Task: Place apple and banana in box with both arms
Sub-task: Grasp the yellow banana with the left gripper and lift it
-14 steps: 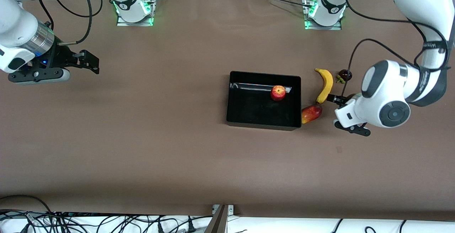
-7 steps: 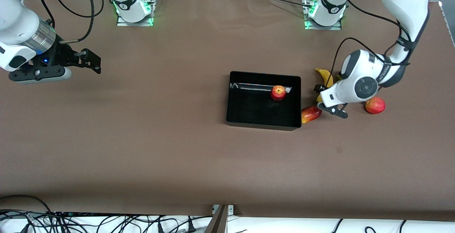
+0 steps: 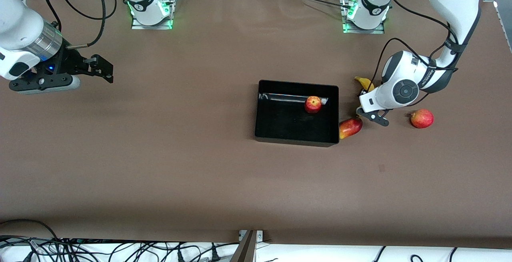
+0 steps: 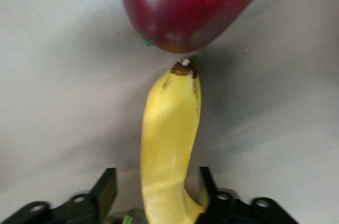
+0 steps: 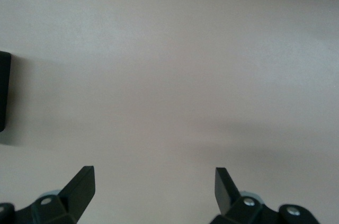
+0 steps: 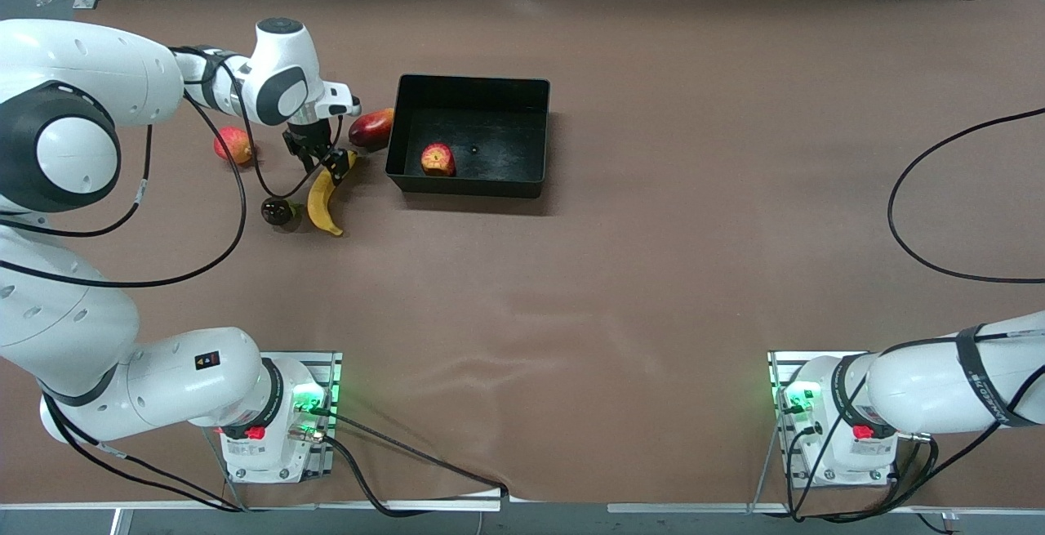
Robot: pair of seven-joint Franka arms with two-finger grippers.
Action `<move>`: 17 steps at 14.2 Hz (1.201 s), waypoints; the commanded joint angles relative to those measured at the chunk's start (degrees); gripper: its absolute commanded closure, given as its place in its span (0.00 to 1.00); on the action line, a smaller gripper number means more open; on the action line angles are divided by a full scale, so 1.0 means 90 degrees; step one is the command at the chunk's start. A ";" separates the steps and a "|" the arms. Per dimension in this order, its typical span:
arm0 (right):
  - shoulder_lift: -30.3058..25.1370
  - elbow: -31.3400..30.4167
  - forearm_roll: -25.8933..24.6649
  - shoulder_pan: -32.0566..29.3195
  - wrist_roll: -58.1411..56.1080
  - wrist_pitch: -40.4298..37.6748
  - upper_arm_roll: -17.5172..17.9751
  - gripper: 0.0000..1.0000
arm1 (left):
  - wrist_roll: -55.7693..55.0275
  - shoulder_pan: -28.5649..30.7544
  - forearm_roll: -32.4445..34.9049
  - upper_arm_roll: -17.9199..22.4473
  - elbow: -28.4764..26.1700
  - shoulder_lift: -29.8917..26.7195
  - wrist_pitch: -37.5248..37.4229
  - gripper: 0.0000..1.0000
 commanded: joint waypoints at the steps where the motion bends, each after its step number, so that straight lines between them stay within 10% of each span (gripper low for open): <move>1: 0.0060 0.0159 -0.0040 0.0017 0.0010 -0.0070 0.0022 0.00 | 0.0119 0.0089 0.0150 -0.0060 -0.0028 0.0053 0.0089 0.96; 8: 0.0050 0.0159 -0.0040 0.0037 0.0000 -0.0080 0.0022 0.00 | -0.0028 0.0157 -0.0355 -0.0050 0.0858 -0.0279 -0.1939 1.00; 13: 0.0050 0.0159 -0.0030 0.0037 -0.0010 -0.0080 0.0022 0.00 | -0.0057 -0.0202 -0.1390 -0.0079 0.3444 -0.0173 -0.4449 1.00; 17: 0.0050 0.0159 -0.0030 0.0037 -0.0010 -0.0080 0.0012 0.00 | -0.1546 -0.1381 -0.1940 -0.0069 0.4346 0.0188 -0.4678 1.00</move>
